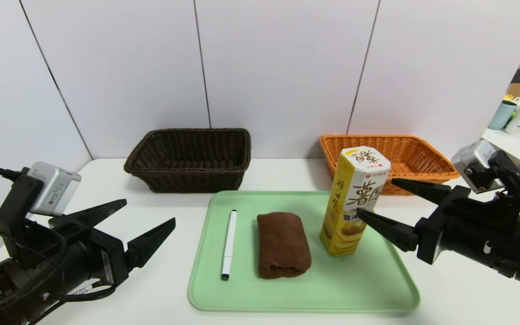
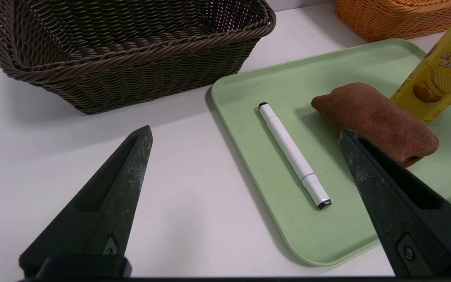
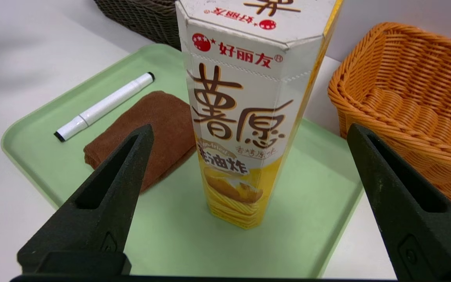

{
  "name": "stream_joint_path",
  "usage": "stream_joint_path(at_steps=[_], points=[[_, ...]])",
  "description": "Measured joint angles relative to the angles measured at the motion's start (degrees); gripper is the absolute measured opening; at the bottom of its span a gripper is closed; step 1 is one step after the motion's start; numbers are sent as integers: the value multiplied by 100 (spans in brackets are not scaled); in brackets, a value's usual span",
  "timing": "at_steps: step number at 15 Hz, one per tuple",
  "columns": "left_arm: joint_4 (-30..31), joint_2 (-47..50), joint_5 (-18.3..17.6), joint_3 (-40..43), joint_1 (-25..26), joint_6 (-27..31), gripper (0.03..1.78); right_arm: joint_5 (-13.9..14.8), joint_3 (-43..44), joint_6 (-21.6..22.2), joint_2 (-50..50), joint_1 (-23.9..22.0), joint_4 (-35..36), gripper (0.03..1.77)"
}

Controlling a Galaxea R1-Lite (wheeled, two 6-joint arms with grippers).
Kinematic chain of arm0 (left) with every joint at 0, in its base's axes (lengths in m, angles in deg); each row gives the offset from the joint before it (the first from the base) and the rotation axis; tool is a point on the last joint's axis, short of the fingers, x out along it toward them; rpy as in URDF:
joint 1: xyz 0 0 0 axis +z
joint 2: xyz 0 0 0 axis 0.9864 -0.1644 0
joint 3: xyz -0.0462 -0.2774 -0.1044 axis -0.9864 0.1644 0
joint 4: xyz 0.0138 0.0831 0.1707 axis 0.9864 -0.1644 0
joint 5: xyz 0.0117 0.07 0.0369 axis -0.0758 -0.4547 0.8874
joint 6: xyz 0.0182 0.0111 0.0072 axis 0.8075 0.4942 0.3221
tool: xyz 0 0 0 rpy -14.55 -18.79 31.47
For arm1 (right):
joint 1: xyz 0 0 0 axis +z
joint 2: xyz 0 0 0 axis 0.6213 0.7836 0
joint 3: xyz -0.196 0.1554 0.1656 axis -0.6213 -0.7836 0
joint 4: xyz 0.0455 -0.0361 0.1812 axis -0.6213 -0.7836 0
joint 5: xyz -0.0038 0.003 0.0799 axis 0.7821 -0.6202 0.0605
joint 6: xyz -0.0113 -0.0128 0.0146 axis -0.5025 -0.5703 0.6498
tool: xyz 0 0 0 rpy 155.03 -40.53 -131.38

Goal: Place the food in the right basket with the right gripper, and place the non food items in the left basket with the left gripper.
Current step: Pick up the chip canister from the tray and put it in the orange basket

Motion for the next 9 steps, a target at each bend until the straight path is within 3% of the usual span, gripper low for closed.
stream_joint_path(at_steps=[9], points=[[-4, 0, 0, 16, 15, -41, 169, -6, 263, -61, 560, 234, 372, 170]])
